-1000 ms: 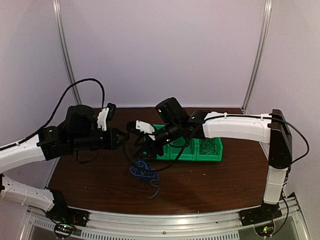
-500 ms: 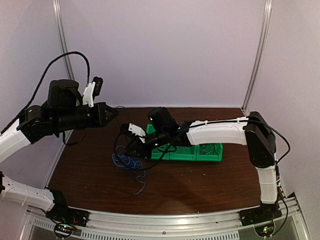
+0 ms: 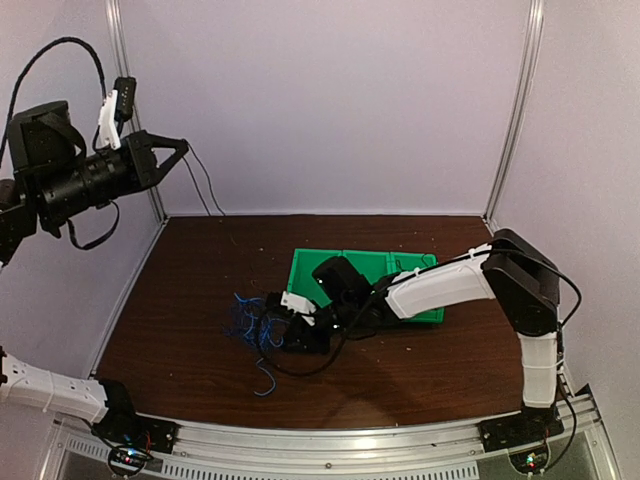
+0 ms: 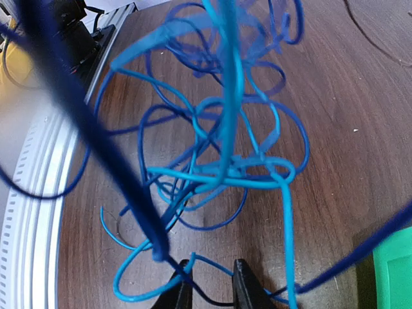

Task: Untangle the cables

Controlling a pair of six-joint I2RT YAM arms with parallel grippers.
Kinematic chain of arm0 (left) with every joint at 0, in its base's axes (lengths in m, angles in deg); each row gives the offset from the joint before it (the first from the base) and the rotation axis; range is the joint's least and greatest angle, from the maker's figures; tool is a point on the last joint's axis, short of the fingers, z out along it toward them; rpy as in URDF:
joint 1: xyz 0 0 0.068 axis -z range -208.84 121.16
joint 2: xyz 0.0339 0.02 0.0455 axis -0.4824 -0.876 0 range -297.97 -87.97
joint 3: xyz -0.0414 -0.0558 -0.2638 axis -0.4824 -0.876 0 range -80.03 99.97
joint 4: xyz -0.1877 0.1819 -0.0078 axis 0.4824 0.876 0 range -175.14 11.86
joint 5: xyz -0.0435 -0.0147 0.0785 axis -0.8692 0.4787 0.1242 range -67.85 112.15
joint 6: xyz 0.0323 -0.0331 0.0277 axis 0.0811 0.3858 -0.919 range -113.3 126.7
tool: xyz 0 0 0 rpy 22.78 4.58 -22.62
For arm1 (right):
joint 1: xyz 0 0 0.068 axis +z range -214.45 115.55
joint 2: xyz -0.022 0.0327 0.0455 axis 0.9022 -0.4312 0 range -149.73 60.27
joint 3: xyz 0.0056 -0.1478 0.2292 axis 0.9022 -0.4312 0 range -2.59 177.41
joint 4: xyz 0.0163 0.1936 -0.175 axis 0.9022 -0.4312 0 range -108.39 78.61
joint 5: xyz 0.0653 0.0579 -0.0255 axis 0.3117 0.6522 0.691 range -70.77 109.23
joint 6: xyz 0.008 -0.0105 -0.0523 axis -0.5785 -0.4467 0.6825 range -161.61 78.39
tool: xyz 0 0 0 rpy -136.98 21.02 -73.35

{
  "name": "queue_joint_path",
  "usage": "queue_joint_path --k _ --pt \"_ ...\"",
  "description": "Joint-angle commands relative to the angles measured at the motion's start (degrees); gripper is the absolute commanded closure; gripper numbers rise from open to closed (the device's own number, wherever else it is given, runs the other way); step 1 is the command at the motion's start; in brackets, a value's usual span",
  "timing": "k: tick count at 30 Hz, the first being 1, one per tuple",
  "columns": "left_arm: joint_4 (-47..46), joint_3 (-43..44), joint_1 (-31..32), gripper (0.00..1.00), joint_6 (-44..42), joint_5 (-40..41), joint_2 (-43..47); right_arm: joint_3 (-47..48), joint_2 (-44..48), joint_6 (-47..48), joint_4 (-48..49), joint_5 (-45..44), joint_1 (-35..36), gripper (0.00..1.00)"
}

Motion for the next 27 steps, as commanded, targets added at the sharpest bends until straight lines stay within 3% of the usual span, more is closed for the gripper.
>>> queue_joint_path --k 1,6,11,16,22,27 --pt "1.65 15.12 0.0 1.0 -7.92 5.3 -2.45 -1.82 1.08 -0.26 0.86 -0.37 0.28 0.79" --pt "3.09 31.38 0.0 1.0 -12.68 6.53 -7.09 -1.84 0.05 -0.23 0.88 -0.16 0.29 0.83" --pt "3.25 35.82 0.0 1.0 -14.21 8.26 -9.17 -1.96 0.25 0.08 0.45 0.79 0.28 0.83" --pt "1.97 26.05 0.0 1.0 -12.61 6.22 -7.33 -0.71 5.45 2.5 -2.53 3.26 0.28 0.74" --pt "-3.09 10.41 0.0 1.0 -10.75 5.42 -1.93 8.44 9.28 6.28 -13.76 8.64 0.37 0.45" --pt "-5.9 2.35 -0.02 1.0 -9.16 3.12 0.27 13.76 8.13 5.29 -14.72 7.29 0.38 0.4"
